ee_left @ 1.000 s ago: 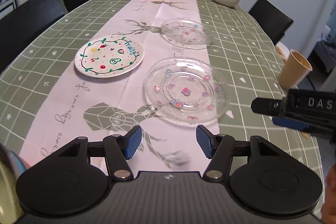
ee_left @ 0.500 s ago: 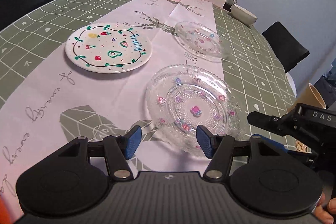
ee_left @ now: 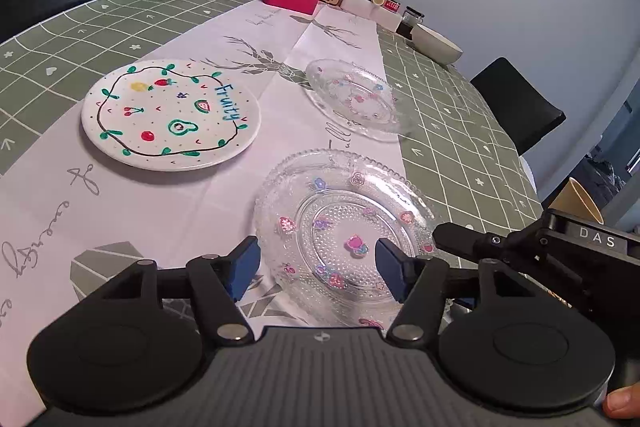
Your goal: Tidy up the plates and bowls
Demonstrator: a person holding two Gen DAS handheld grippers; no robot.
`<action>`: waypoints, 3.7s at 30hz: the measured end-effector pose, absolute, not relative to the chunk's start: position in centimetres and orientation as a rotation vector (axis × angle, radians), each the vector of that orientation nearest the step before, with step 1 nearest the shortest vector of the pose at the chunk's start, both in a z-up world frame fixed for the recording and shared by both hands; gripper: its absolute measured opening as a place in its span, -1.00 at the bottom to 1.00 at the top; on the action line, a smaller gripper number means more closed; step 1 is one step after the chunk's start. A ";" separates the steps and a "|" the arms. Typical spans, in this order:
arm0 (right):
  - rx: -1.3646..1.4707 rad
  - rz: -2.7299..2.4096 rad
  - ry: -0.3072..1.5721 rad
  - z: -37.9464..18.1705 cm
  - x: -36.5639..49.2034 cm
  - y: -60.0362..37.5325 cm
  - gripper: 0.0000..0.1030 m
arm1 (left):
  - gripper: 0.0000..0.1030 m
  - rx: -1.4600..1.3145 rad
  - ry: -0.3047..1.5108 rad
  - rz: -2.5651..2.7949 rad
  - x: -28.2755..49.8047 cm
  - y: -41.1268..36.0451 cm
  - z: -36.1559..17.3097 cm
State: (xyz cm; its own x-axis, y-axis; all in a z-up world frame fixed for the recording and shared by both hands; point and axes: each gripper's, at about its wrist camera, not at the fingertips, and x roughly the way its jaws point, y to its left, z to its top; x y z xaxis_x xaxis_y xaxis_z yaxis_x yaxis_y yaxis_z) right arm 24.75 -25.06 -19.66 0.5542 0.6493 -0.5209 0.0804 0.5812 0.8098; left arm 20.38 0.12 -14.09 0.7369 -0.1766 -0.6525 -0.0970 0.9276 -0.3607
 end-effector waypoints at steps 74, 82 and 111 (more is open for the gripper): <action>1.084 0.329 0.884 -19.0 -2.5 -22.0 -0.75 | -0.62 -0.571 0.776 -0.218 -0.7 4.7 -13.1; 1.114 0.317 0.901 -20.3 -3.7 -22.1 -0.74 | -0.60 -0.546 0.800 -0.238 -1.5 4.7 -14.3; 0.597 0.119 0.915 -16.6 -3.9 -17.5 -0.60 | -0.65 -0.397 0.758 -0.150 -2.0 4.6 -13.5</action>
State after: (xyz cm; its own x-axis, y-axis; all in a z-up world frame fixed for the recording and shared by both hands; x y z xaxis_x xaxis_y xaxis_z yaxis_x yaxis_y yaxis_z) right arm -3.86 -17.52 -16.55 0.6155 0.3434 -0.7094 0.1497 0.8328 0.5330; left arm -1.98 4.59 -13.46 0.7197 -0.2731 -0.6383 -0.0095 0.9154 -0.4023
